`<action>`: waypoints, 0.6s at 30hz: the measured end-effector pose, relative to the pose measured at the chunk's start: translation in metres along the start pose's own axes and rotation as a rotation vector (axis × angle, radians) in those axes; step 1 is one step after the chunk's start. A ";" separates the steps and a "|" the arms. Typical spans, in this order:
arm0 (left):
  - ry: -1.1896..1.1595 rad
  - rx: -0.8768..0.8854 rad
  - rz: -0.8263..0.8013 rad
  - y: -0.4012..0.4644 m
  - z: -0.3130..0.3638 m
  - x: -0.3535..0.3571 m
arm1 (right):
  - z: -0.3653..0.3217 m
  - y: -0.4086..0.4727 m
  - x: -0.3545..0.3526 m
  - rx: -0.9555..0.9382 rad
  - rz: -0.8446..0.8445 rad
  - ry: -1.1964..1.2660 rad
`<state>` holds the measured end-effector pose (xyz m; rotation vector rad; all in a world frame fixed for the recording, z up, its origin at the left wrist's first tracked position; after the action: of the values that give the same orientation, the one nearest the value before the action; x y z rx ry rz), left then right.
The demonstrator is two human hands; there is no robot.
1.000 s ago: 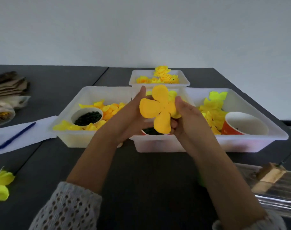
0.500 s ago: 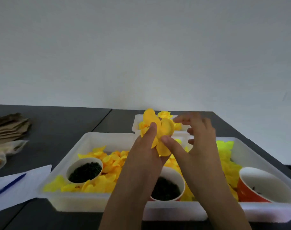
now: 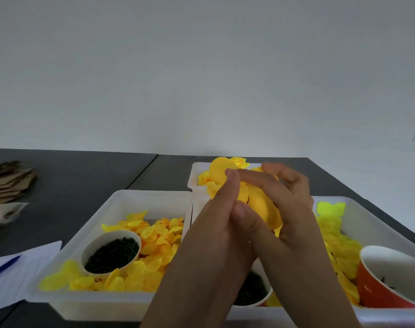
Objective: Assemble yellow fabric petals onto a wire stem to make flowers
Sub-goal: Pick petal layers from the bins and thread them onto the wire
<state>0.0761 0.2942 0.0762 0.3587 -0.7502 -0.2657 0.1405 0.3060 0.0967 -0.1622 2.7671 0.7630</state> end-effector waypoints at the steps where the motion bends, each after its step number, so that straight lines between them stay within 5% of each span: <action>1: 0.025 0.041 -0.018 0.001 0.003 0.001 | 0.000 0.001 0.000 0.012 0.002 0.014; 6: 0.471 0.145 0.038 -0.003 0.019 -0.002 | 0.003 0.002 0.000 0.062 -0.003 0.144; 11: 0.395 0.162 0.048 -0.003 0.015 0.000 | 0.002 0.002 -0.005 0.067 0.049 0.171; 14: 0.151 0.118 0.060 -0.001 0.010 0.004 | 0.000 0.002 -0.007 0.027 0.108 0.108; 18: 0.231 0.066 0.094 0.003 0.006 -0.006 | -0.004 -0.002 -0.008 -0.057 0.194 0.075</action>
<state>0.0682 0.2981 0.0777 0.4077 -0.5472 -0.1088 0.1477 0.3020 0.1015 0.0694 2.8628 0.9016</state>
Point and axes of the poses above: each hand's wrist, its own y-axis towards the middle knuckle, its own x-axis out of the palm, z = x × y, the point moved 6 cm from there along y, towards the middle knuckle, and after that the axes turned 13 degrees about x, right-handed, at the moved point
